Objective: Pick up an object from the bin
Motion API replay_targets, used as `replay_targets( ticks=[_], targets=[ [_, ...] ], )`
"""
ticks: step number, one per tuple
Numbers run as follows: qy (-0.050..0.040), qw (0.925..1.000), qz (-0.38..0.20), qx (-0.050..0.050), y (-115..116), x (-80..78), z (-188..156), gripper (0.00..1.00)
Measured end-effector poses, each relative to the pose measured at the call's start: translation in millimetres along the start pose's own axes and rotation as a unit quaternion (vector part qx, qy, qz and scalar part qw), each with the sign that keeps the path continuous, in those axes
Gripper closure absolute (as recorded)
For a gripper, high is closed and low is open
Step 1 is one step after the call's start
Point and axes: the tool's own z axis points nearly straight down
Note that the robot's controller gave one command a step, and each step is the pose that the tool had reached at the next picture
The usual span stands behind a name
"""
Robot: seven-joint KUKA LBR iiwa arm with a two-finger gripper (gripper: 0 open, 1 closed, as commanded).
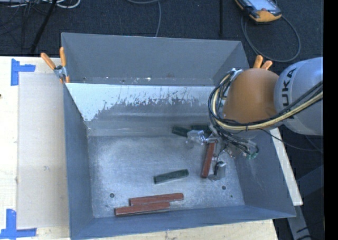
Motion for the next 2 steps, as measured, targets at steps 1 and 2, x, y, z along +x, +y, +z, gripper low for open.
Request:
replay_targets(
  ticks=[1,2],
  targets=[
    [0.0011,0.9815,-0.191,-0.001,19.2,-45.5,30.5,1.0],
    [0.0012,0.9817,-0.191,-0.001,19.0,-45.3,30.5,1.0]
  ],
)
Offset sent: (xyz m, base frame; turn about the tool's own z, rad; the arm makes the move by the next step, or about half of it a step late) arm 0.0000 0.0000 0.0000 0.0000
